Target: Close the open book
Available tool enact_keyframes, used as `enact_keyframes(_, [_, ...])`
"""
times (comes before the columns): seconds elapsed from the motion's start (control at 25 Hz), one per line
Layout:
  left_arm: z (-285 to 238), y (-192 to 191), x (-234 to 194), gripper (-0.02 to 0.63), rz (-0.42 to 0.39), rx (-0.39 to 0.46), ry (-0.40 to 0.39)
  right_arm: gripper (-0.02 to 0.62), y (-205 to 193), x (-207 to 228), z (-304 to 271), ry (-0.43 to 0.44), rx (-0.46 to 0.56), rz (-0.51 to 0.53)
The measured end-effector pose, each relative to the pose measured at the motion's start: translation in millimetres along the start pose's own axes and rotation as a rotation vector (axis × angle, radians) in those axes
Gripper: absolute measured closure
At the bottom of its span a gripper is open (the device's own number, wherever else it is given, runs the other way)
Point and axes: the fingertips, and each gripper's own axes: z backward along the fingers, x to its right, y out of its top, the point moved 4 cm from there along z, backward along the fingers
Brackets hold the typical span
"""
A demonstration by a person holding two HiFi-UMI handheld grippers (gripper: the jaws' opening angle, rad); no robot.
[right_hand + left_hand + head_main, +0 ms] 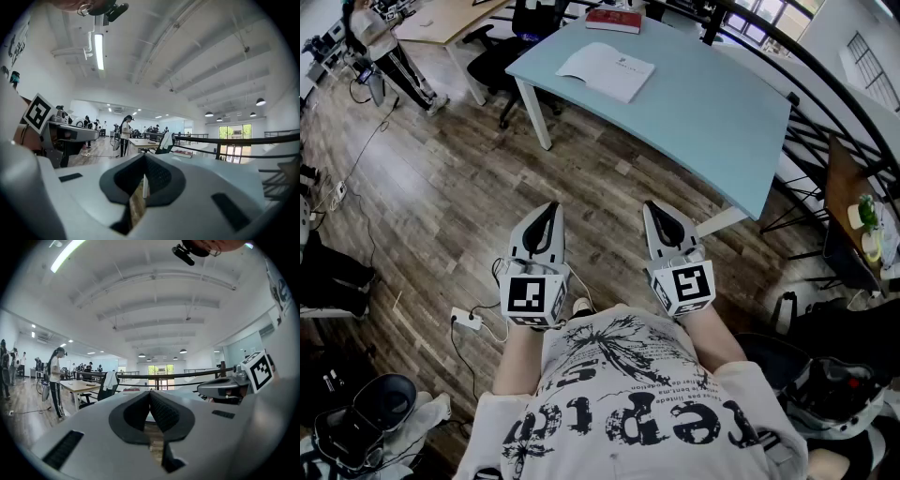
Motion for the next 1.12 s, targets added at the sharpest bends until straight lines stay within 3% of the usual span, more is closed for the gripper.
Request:
enact_keyframes(0.44, [7, -6, -12, 0.588, 0.026, -0.003, -0.014, 0.586, 1, -17, -10, 0.001, -0.011, 0.016])
enact_keyframes(0.76, [19, -22, -63, 0.588, 0.019, -0.022, -0.029, 0.584, -6, -45, -42, -0.068, -0.008, -0.021])
enact_keyframes(1.12, [-13, -39, -113, 0.588, 0.043, -0.043, 0.010, 0.584, -20, -45, -107, -0.045, -0.041, -0.017])
